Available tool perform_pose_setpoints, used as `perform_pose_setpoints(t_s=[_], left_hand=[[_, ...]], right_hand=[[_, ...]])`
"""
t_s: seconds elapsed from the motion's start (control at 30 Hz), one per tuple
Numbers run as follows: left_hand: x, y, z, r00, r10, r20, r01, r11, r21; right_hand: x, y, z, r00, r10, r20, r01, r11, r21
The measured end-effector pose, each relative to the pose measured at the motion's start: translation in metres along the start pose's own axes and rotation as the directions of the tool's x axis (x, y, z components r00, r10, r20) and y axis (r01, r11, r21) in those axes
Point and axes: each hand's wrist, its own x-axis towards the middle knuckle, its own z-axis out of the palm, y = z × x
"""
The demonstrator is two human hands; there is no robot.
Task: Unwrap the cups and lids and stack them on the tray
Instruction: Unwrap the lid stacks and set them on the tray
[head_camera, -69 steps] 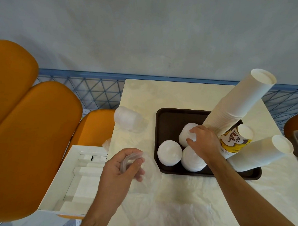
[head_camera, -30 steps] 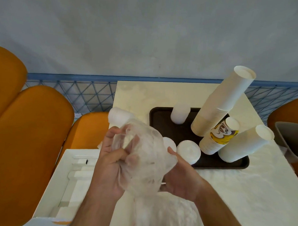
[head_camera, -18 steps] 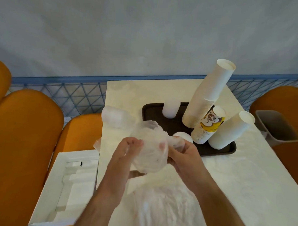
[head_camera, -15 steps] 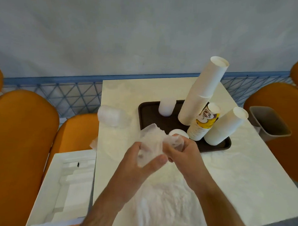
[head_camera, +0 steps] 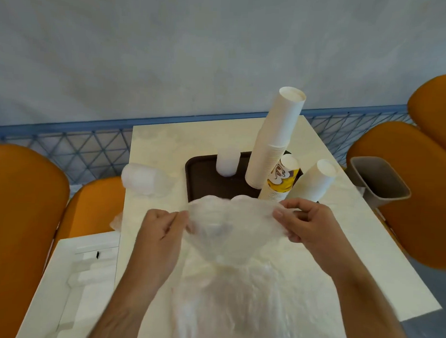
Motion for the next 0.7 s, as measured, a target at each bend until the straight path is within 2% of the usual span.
perform_pose_setpoints(t_s=[0.1, 0.17, 0.2, 0.27, 0.33, 0.37, 0.47, 0.5, 0.57, 0.7], left_hand=[[-0.006, 0.009, 0.012, 0.997, -0.006, -0.074, -0.01, 0.978, -0.209], [-0.01, 0.014, 0.024, 0.998, 0.046, -0.049, -0.057, 0.966, -0.251], [-0.009, 0.012, 0.03, 0.998, 0.063, -0.012, -0.063, 0.94, -0.337], [-0.012, 0.011, 0.047, 0.988, -0.019, 0.151, 0.096, 0.846, -0.525], [-0.018, 0.013, 0.068, 0.942, -0.079, 0.326, 0.263, 0.779, -0.569], [-0.023, 0.016, 0.079, 0.916, -0.076, 0.395, 0.303, 0.777, -0.552], [-0.038, 0.025, 0.108, 0.848, 0.046, 0.528, 0.278, 0.809, -0.517], [-0.042, 0.03, 0.116, 0.853, 0.064, 0.518, 0.264, 0.803, -0.535], [-0.043, 0.037, 0.129, 0.906, 0.045, 0.42, 0.238, 0.767, -0.596], [-0.036, 0.05, 0.135, 0.969, -0.071, 0.238, 0.229, 0.627, -0.744]], right_hand=[[0.001, -0.005, -0.035, 0.989, 0.072, 0.131, -0.051, 0.986, -0.159], [0.001, -0.006, -0.054, 0.975, 0.108, 0.193, -0.062, 0.972, -0.229], [0.001, -0.006, -0.058, 0.974, 0.098, 0.207, -0.055, 0.977, -0.206], [0.002, -0.006, -0.065, 0.979, 0.049, 0.2, -0.026, 0.993, -0.118], [0.004, -0.005, -0.07, 0.988, -0.003, 0.155, 0.009, 0.999, -0.04], [0.006, -0.005, -0.072, 0.992, -0.014, 0.121, 0.015, 1.0, -0.005], [0.009, -0.004, -0.081, 0.998, -0.021, 0.063, 0.021, 1.0, 0.009], [0.009, -0.004, -0.083, 0.998, -0.017, 0.058, 0.017, 1.0, -0.002], [0.008, -0.004, -0.091, 0.998, -0.008, 0.058, 0.008, 1.0, 0.004], [0.009, -0.002, -0.111, 0.999, 0.034, 0.032, -0.037, 0.993, 0.11]])
